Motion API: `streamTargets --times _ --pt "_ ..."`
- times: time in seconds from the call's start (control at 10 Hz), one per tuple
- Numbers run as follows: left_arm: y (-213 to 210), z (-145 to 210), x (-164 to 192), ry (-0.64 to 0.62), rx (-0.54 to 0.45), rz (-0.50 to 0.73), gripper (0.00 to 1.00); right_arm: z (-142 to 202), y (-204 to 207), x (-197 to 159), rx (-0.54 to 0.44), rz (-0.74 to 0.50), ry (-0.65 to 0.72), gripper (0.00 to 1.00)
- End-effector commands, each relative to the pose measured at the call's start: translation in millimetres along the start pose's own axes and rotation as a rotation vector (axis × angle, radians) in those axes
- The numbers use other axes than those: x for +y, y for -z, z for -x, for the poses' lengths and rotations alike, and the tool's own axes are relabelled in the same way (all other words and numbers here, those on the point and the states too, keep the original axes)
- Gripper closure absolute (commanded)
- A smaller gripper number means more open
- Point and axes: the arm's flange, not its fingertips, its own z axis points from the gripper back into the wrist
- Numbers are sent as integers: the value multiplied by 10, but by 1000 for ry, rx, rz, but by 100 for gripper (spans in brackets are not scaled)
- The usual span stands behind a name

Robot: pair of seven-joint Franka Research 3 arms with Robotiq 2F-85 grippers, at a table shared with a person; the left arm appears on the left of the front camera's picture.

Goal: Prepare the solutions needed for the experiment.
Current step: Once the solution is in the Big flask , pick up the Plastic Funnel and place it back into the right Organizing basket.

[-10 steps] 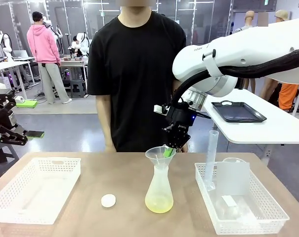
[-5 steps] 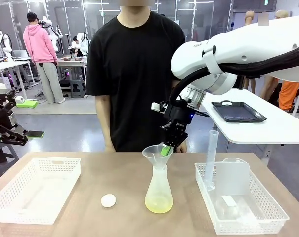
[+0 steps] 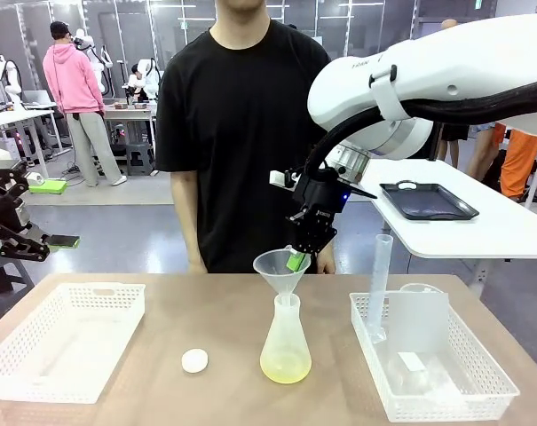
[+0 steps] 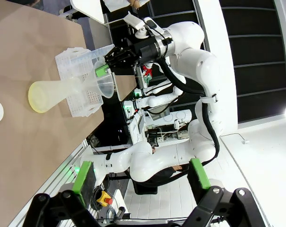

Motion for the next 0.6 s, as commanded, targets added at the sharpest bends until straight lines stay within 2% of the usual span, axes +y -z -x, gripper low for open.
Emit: streamTargets --times 0.0,0.5 --pt "11 4 -17 8 1 19 0 141 -50 102 -67 42 -62 100" --pt "11 4 -17 8 1 19 0 278 -470 337 -167 153 -112 100"
